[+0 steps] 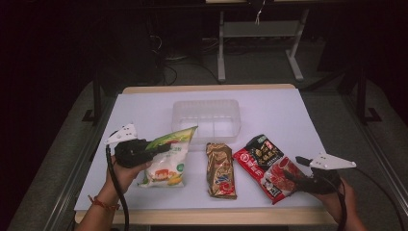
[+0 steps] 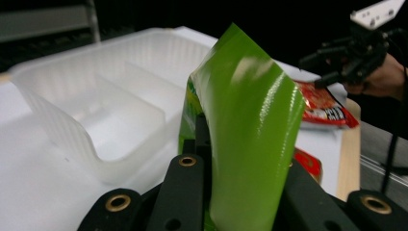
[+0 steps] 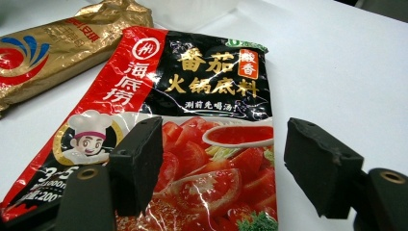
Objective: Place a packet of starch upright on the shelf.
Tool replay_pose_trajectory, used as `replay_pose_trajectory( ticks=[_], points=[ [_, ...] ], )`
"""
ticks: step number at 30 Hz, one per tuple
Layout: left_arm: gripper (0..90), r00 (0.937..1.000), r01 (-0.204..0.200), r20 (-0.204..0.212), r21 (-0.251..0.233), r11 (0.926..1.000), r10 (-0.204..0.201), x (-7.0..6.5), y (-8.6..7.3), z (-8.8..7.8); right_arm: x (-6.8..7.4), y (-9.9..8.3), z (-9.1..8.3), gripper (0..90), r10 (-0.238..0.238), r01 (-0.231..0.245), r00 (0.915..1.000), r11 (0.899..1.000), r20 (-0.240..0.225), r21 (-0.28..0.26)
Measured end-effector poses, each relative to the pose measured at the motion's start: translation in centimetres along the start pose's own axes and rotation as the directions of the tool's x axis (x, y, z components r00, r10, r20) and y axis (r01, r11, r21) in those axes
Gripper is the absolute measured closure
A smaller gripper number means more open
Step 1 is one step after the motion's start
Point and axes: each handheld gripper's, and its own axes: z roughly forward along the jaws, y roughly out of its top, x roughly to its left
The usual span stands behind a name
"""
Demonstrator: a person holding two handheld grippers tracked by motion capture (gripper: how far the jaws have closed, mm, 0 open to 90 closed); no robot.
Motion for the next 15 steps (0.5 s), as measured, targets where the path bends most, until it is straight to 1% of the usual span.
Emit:
replay_pose_trajectory(
  ticks=[1, 2, 3, 4, 5, 7, 8, 9, 11, 14, 15],
  points=[
    [82.4, 1.0, 0.0, 0.0, 0.0, 1.0, 0.0, 0.0, 0.0, 0.0, 0.0, 0.0, 0.0, 29.3, 0.0, 0.0, 1.0, 1.0, 0.0, 0.0],
    [82.4, 1.0, 0.004, -0.008, -0.012, 0.9999, -0.004, 0.0, 0.2, -0.1, 0.0, 0.0, 0.0, 29.3, 0.001, -0.001, 1.0, 1.0, 0.002, 0.0],
    [82.4, 0.9995, 0.008, -0.029, -0.028, 0.9996, -0.009, -0.1, 0.5, -0.2, 0.0, 0.0, -0.1, 29.3, 0.004, -0.004, 1.0, 1.0, 0.002, 0.0],
    [82.5, 0.9995, 0.008, -0.029, -0.028, 0.9996, -0.009, -0.1, 0.5, -0.2, 0.0, 0.0, -0.1, 29.3, 0.004, -0.004, 1.0, 1.0, 0.002, 0.0],
    [82.5, 0.9995, 0.004, -0.032, -0.04, 0.9992, -0.005, -0.2, 0.8, -0.3, -0.1, 0.0, -0.1, 29.3, 0.005, -0.005, 1.0, 1.0, -0.001, 0.001],
    [82.5, 0.9987, 0.012, -0.049, -0.065, 0.9978, -0.016, -0.5, 1.4, -0.4, -0.1, -0.1, 0.0, 29.3, 0.013, -0.013, 0.9999, 1.0, 0.001, 0.006],
    [82.5, 0.9988, 0.012, -0.047, -0.079, 0.9968, -0.016, -0.6, 1.6, -0.3, -0.2, -0.1, 0.0, 29.3, 0.015, -0.015, 0.9999, 1.0, 0.004, 0.007],
    [82.5, 0.9988, 0.012, -0.047, -0.079, 0.9968, -0.016, -0.6, 1.6, -0.3, -0.2, -0.1, 0.0, 29.3, 0.015, -0.015, 0.9999, 1.0, 0.004, 0.007],
    [82.4, 0.9985, 0.018, -0.05, -0.102, 0.9946, -0.023, -0.8, 2.1, -0.1, -0.2, -0.1, 0.0, 29.3, 0.023, -0.023, 0.9997, 1.0, 0.005, 0.007],
    [82.4, 0.9976, 0.016, -0.065, -0.113, 0.9935, -0.024, -0.8, 2.9, 0.4, -0.3, -0.2, -0.1, 29.3, 0.028, -0.028, 0.9996, 1.0, 0.01, 0.001],
    [82.4, 0.9956, 0.022, -0.088, -0.118, 0.9928, -0.033, -0.7, 3.5, 0.8, -0.3, -0.2, -0.1, 29.3, 0.027, -0.027, 0.9996, 1.0, 0.011, 0.001]
  ],
)
